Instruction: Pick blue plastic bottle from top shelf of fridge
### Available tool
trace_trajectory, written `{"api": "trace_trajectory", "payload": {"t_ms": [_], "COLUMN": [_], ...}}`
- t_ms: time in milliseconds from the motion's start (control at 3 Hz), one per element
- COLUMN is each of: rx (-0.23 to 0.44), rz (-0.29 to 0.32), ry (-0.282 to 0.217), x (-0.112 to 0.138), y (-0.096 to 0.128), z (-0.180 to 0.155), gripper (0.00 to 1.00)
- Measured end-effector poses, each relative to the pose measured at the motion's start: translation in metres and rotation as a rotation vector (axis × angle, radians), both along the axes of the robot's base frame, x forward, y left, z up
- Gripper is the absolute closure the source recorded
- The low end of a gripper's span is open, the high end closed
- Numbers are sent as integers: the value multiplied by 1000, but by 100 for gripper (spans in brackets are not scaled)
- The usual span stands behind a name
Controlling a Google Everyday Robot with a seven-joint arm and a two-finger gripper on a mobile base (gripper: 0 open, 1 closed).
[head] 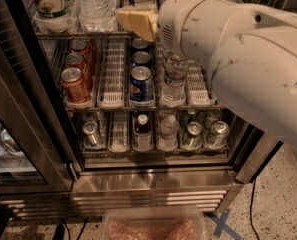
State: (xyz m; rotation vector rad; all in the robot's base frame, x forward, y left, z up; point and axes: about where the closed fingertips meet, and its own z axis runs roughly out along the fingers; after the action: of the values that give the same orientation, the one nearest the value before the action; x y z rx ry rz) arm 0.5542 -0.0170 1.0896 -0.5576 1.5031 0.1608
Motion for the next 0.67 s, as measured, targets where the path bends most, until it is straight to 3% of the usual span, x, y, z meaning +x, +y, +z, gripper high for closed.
{"api": "trace_trajectory", "payload": {"t_ms": [667], "rx": [-51], "rz": [-33], "ry": [-63], "x": [7], "y": [-23], "z": [1], "gripper": [13]}}
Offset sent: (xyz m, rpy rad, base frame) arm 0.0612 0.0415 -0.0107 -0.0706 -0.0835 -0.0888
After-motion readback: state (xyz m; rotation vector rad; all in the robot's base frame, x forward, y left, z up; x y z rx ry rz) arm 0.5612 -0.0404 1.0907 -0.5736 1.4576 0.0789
